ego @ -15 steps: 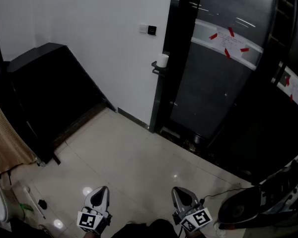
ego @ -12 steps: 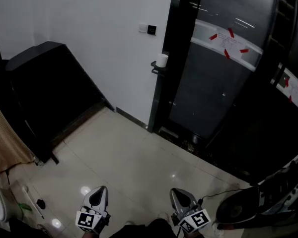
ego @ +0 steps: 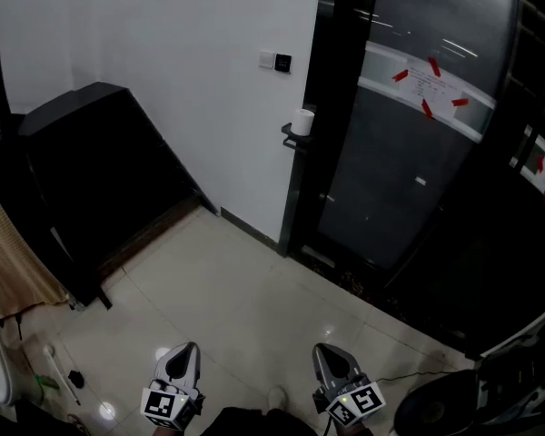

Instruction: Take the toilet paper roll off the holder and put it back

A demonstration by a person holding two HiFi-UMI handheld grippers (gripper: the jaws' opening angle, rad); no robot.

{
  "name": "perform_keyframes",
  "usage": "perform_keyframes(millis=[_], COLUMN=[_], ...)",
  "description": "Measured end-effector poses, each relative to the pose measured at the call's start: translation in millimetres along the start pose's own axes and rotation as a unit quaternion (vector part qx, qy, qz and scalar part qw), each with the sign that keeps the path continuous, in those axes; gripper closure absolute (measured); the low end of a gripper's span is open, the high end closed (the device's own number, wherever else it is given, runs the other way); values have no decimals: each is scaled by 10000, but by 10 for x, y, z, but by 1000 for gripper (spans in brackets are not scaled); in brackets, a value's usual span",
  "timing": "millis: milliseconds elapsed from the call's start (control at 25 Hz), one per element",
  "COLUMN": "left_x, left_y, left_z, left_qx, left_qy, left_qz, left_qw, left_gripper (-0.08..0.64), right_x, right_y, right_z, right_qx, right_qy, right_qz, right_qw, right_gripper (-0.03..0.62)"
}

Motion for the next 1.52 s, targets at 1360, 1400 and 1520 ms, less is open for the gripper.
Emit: perform_keyframes(millis=[1360,1400,1520], left_x=[377,332,153], left_y=[-2624,-2715,-2996], left_z=[-98,-132,-187], left_qx=[10,37,127], left_qy=[-237,-236,-277], left_qz=[218,251,322], left_qw=[9995,9994,9990], left_gripper=[558,558,558], right_x=[2193,2243,2349], right_y=[-1113,-1181,-1407], right_z=[-384,-385,-425], right_qx=[378,358,402], right_qy=[-114,-79,-31], right_qz=[406,445,543], right_qw=[9984,9983,9977], right_gripper=[578,578,578])
Point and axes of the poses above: the fingertips, and each gripper's own axes: y backward along the fingers, x to its right, z out of its underside, the point moved 2 cm from there along y, backward along the fingers, and after that the axes turned 1 degree about -z, right-handed, at the moved point
